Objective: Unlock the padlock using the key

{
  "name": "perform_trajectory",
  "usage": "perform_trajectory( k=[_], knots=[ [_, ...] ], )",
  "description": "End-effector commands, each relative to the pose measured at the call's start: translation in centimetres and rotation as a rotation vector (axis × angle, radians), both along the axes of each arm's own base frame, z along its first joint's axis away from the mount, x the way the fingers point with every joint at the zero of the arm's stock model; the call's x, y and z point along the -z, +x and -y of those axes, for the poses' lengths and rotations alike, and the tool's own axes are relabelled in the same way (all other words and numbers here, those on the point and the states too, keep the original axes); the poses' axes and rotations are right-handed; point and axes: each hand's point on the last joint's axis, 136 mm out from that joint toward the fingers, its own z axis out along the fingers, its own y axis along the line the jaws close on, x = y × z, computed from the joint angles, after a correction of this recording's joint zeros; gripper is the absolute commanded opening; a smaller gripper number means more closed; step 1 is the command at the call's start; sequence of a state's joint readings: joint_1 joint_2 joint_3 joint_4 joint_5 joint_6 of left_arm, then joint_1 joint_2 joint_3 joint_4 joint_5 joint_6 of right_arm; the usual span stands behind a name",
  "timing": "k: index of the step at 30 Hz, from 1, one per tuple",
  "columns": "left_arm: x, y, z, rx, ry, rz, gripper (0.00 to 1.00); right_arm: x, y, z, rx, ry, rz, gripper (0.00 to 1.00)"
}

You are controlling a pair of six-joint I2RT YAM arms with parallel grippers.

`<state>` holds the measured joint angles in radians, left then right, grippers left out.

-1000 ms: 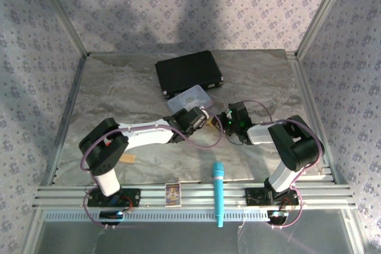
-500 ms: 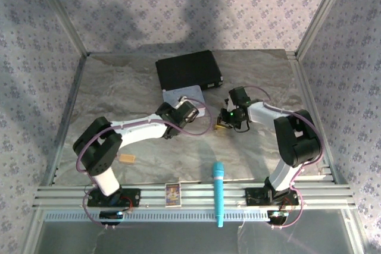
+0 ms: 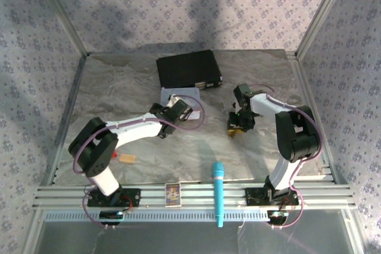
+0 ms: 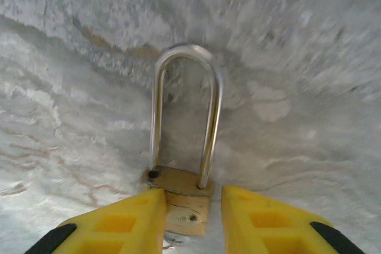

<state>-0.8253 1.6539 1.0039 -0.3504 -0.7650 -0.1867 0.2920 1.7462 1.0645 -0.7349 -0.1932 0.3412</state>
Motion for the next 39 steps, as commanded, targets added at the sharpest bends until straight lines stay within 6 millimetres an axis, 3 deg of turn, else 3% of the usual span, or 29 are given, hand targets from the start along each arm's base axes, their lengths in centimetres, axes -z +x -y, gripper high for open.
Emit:
perform_trajectory(
  k=[1, 6, 11, 12, 13, 14, 18, 21, 27, 33, 36, 39],
  knots=[
    [-3.7, 0.3, 0.1, -0.027, -0.136, 0.085, 0.74, 1.9, -3.2, 2.8, -0.027, -0.150, -0.131, 0.35],
    [-6.4, -0.6, 0.3, -0.007, -0.274, 0.113, 0.84, 0.4, -2.1, 2.9, -0.033, -0.168, -0.062, 0.44],
    [-10.4, -1.3, -1.8, -0.058, -0.447, 0.186, 0.96, -3.7, 1.2, 3.1, 0.006, -0.190, 0.183, 0.69],
    [-10.9, -1.4, -2.5, -0.072, -0.476, 0.205, 0.97, -4.7, 1.9, 3.4, 0.014, -0.212, 0.239, 0.81],
    [-11.4, -1.3, -3.6, -0.094, -0.502, 0.238, 1.00, -5.9, 2.7, 3.8, 0.020, -0.237, 0.308, 0.95],
    [-11.8, -1.1, -4.8, -0.117, -0.514, 0.273, 1.00, -7.2, 3.5, 4.2, 0.019, -0.263, 0.374, 1.00],
    [-12.1, -0.3, -10.6, -0.236, -0.491, 0.388, 1.00, -12.3, 5.9, 6.0, 0.041, -0.350, 0.616, 1.00],
    [-10.9, 0.6, -14.5, -0.318, -0.510, 0.436, 1.00, -14.8, 7.6, 7.4, 0.058, -0.389, 0.807, 1.00],
    [-7.9, 1.1, -20.1, -0.478, -0.421, 0.500, 1.00, -13.9, 9.1, 10.5, 0.087, -0.404, 0.963, 0.99],
    [-3.7, 1.9, -21.9, -0.486, -0.325, 0.452, 1.00, -10.7, 9.1, 14.9, 0.210, -0.424, 0.989, 0.99],
    [-1.2, 2.5, -22.0, -0.438, -0.410, 0.402, 1.00, -9.3, 9.0, 15.8, 0.234, -0.416, 1.010, 0.99],
    [-0.7, 3.2, -22.3, -0.401, -0.535, 0.399, 1.00, -7.9, 8.8, 16.1, 0.240, -0.388, 1.050, 0.99]
  ],
)
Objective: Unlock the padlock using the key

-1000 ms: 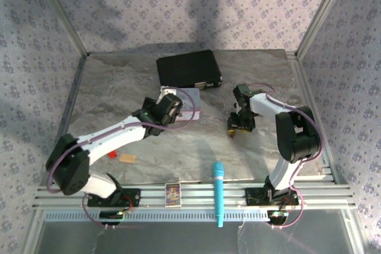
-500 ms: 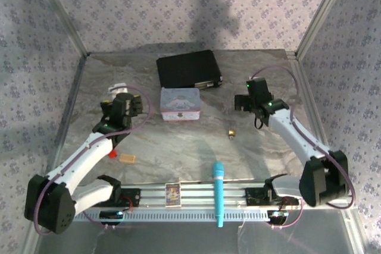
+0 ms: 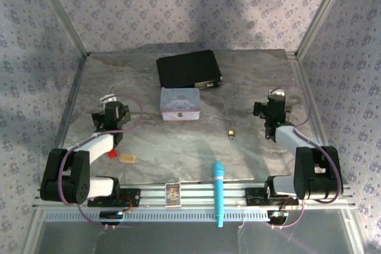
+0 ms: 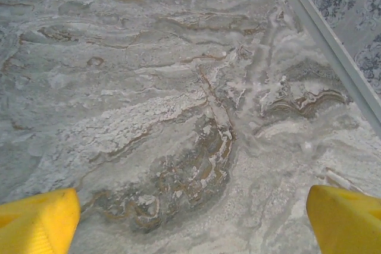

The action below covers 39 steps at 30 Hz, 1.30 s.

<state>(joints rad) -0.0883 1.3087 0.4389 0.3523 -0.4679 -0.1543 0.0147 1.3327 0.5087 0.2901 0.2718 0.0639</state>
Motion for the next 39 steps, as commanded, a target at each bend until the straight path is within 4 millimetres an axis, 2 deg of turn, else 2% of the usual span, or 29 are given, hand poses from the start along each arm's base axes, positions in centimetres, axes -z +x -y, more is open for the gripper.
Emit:
perform_trajectory(
  k=[1, 4, 9, 11, 15, 20, 39],
  knots=[
    [-1.8, 2.0, 1.0, 0.096, -0.121, 0.150, 1.00, -1.0, 1.3, 0.1, -0.035, 0.009, 0.144, 0.99],
    [-1.9, 2.5, 0.3, 0.081, -0.129, 0.159, 1.00, -1.4, 1.5, -0.1, -0.062, 0.005, 0.200, 0.99],
    [-2.3, 3.3, 0.0, 0.101, -0.057, 0.199, 1.00, 0.5, 2.1, -0.6, -0.101, 0.019, 0.207, 0.99],
    [-1.5, 3.4, -0.6, 0.076, -0.055, 0.234, 1.00, 0.9, 2.4, -1.1, -0.120, 0.003, 0.182, 0.99],
    [-0.6, 4.7, 1.2, 0.171, -0.047, 0.173, 1.00, 1.0, 2.4, -1.2, -0.126, 0.002, 0.182, 1.00],
    [0.1, 4.5, 1.6, 0.196, -0.050, 0.176, 1.00, 1.0, 2.4, -1.2, -0.127, 0.001, 0.184, 1.00],
    [0.0, 4.5, 1.7, 0.196, -0.041, 0.188, 1.00, 1.1, 2.4, -1.2, -0.131, 0.014, 0.181, 1.00]
  ],
)
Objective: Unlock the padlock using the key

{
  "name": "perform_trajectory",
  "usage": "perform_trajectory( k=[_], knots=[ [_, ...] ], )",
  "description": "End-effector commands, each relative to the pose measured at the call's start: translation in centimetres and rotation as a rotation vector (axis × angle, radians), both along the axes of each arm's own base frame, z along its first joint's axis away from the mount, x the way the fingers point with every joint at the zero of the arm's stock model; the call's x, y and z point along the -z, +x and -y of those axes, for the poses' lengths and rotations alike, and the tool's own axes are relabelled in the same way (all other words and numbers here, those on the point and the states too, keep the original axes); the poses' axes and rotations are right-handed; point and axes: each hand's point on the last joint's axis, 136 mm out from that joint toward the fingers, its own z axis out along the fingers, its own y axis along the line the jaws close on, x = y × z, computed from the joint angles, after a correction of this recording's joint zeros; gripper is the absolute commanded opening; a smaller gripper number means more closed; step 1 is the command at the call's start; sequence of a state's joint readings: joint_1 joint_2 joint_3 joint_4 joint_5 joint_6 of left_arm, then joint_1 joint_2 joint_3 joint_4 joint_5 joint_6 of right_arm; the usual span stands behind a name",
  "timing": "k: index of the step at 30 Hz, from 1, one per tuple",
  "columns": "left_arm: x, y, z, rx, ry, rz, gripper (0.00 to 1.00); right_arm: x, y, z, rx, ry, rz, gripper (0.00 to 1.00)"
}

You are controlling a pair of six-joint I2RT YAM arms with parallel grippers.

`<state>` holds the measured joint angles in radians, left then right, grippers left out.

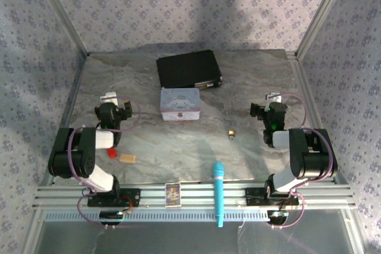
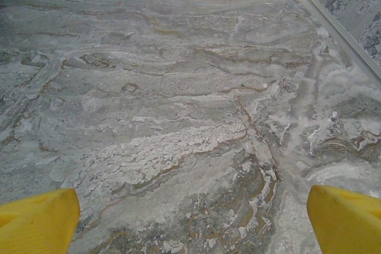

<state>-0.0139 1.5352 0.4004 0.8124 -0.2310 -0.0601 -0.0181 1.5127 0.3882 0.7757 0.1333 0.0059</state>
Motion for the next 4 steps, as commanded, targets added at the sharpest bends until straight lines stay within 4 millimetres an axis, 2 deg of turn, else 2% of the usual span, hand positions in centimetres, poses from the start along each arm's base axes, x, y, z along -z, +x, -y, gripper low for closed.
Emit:
perform_trajectory(
  k=[1, 4],
  knots=[
    [-0.63, 0.26, 0.33, 0.018, 0.004, 0.030, 1.00, -0.20, 0.24, -0.07, -0.015, -0.007, 0.009, 1.00],
    [-0.68, 0.27, 0.37, 0.019, 0.004, 0.031, 1.00, -0.29, 0.28, -0.17, -0.018, -0.010, 0.013, 1.00]
  ],
)
